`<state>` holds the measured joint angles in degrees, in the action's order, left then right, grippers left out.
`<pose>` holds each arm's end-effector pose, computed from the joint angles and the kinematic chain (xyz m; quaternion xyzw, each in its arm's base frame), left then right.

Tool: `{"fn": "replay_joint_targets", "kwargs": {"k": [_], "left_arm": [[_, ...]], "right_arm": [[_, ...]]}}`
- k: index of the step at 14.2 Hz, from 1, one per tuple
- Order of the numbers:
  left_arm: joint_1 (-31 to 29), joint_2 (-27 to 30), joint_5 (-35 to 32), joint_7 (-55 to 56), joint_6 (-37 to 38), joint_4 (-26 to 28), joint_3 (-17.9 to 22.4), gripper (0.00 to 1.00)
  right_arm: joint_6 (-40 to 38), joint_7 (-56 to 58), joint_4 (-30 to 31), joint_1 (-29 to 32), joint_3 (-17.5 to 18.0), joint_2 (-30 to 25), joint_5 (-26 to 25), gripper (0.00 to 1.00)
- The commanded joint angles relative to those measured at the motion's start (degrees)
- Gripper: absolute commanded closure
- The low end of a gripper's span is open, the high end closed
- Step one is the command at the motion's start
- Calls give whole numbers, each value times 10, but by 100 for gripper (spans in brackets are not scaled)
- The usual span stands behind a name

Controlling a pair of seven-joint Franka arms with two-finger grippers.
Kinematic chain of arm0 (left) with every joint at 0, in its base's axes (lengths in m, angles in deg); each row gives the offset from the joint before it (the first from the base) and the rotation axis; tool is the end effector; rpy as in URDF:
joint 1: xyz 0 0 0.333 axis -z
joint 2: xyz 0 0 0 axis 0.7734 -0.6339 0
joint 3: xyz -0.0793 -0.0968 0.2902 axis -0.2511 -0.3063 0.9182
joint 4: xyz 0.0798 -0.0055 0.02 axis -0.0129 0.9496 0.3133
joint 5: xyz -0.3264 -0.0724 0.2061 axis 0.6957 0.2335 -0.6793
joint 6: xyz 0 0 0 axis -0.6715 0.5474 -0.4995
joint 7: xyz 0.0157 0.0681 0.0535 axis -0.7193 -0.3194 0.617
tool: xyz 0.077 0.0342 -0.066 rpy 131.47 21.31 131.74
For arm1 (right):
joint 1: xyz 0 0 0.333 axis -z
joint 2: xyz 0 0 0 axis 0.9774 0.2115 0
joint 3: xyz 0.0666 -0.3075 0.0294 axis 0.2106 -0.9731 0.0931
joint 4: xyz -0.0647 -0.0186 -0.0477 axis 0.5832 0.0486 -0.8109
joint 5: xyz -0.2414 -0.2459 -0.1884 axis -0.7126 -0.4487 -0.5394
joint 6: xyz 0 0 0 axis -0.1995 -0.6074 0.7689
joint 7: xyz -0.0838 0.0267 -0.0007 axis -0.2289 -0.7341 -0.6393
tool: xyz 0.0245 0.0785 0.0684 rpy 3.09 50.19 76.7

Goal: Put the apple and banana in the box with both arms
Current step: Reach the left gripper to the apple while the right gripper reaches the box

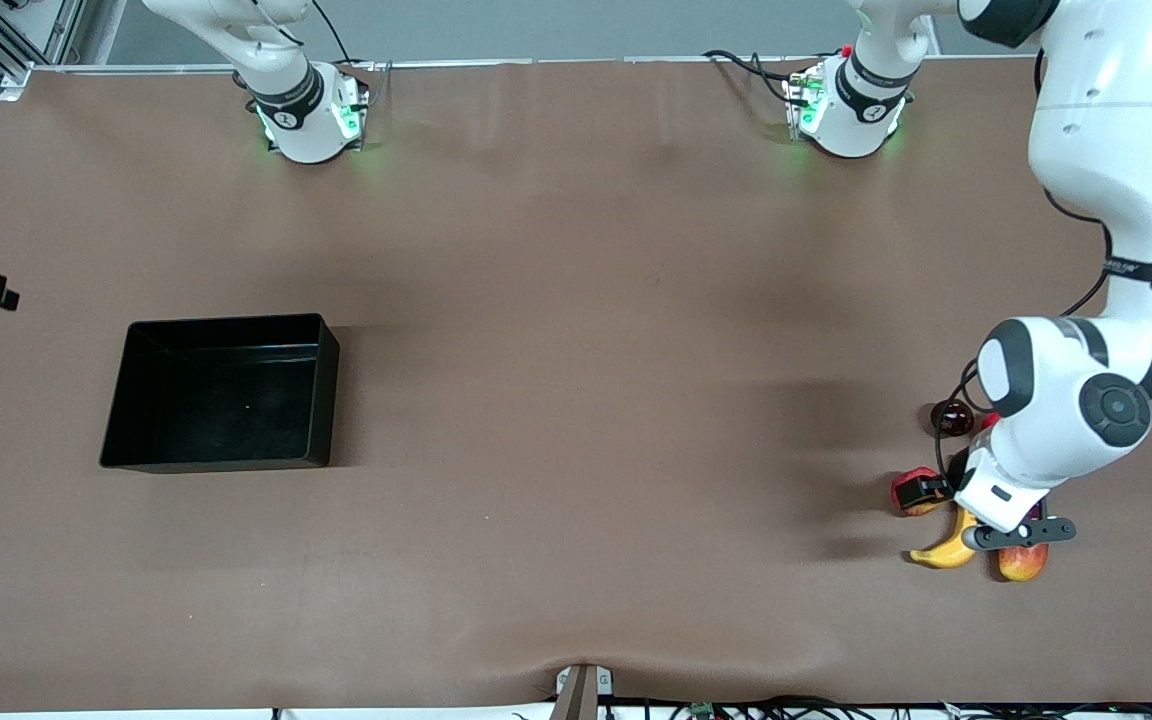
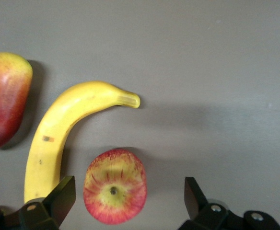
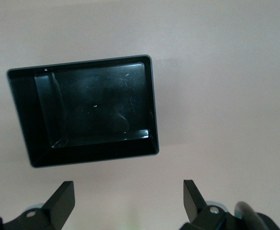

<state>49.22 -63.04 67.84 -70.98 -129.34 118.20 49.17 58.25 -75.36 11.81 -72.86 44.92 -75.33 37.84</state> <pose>0.7183 -0.0145 0.2552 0.9965 0.0530 0.0620 0.0195 0.5815 -0.1467 0.5492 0.9979 -0.0247 -0.0572 0.0173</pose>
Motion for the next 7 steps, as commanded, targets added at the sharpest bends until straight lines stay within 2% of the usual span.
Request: {"fn": "replay_joint_targets", "kwargs": {"k": [1,7], "left_arm": [[-2,-8,-1,7,0,-5,4,0],[-13,-18,-5,6,0,11,4,2]], "right_arm": [[17,21,-8,9,6,48,10,0],[70,23,-9,14,6,170,11,0]]}}
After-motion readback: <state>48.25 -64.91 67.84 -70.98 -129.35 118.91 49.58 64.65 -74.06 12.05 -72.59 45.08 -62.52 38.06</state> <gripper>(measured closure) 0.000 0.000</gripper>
